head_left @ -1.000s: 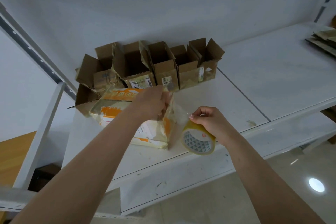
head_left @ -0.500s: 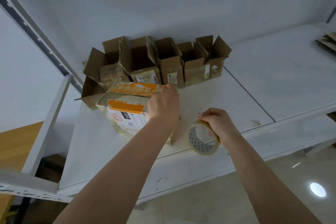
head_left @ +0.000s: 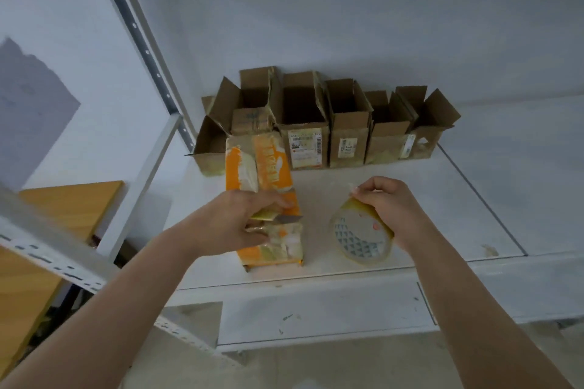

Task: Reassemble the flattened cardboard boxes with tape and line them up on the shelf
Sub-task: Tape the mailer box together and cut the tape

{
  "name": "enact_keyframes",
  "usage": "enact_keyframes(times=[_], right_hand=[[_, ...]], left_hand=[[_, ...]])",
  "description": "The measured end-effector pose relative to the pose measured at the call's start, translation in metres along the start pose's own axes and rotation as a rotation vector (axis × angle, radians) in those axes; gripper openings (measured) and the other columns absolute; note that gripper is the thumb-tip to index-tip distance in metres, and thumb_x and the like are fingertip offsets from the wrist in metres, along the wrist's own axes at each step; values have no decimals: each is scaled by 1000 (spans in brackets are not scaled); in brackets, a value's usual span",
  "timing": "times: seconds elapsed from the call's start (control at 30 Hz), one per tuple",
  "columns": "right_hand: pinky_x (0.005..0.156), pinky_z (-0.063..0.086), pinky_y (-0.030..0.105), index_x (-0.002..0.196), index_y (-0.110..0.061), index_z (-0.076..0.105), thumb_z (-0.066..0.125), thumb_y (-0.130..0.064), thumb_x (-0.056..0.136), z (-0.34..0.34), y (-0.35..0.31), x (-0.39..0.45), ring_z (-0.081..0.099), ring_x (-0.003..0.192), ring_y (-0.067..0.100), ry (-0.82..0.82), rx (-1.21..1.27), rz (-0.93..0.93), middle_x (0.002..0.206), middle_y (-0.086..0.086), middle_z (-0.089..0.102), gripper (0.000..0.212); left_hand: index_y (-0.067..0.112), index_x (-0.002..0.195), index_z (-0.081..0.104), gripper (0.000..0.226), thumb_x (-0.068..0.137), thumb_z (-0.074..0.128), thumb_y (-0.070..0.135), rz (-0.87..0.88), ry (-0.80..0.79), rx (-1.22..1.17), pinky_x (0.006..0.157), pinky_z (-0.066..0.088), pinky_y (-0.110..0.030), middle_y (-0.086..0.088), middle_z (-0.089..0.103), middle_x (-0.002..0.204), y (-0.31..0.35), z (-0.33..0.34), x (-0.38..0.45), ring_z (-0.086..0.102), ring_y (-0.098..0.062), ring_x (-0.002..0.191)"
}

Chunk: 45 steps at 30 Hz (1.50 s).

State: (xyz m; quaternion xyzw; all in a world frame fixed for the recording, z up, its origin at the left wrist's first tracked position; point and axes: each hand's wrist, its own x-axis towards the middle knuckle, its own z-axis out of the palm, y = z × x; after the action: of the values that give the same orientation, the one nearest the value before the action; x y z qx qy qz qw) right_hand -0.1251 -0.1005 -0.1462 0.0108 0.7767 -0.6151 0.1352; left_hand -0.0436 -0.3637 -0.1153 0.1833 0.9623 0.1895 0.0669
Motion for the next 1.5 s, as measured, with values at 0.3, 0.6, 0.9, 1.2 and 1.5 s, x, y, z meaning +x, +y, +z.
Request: enact_keyframes(times=[0.3,0.6,0.9,1.2,1.5], right_hand=[[37,40,18,74,-19,67,71,-28,87,25,-24,-6,60,46,3,-19,-98,-81,61,-5,65,16],[44,45,20,68,-32,68,71,-33,86,18,-47,-27,64,53,4,0,-156,-166,63,-12,67,19],[41,42,15,69,-35,66,71,-36,85,21,-71,-47,64,56,3,-23,-245,-245,68,-9,69,17],[46,47,15,76,-38,69,70,-30,86,21,-74,-59,69,62,6,-120,-267,-301,71,-8,72,13],[63,58,22,98,-44,75,69,-59,60,10,-78,-67,72,85,19,-360,-62,-289,91,-4,76,42]], left_hand=[[29,131,60,58,79,80,13,156,105,-103,93,46,-13,21,58,119,-10,4,-8,55,6,106],[27,92,74,21,94,57,39,-112,555,-619,55,45,-17,12,57,58,9,2,-2,49,-9,52],[23,88,70,73,63,51,89,-237,559,-740,67,54,-19,13,71,78,53,-8,26,65,0,77],[19,67,64,44,73,69,62,-208,436,-644,62,54,-31,14,63,53,69,-9,24,57,1,51],[19,62,62,36,90,65,42,-253,619,-634,42,35,-14,12,53,46,64,-13,17,44,-1,39]])
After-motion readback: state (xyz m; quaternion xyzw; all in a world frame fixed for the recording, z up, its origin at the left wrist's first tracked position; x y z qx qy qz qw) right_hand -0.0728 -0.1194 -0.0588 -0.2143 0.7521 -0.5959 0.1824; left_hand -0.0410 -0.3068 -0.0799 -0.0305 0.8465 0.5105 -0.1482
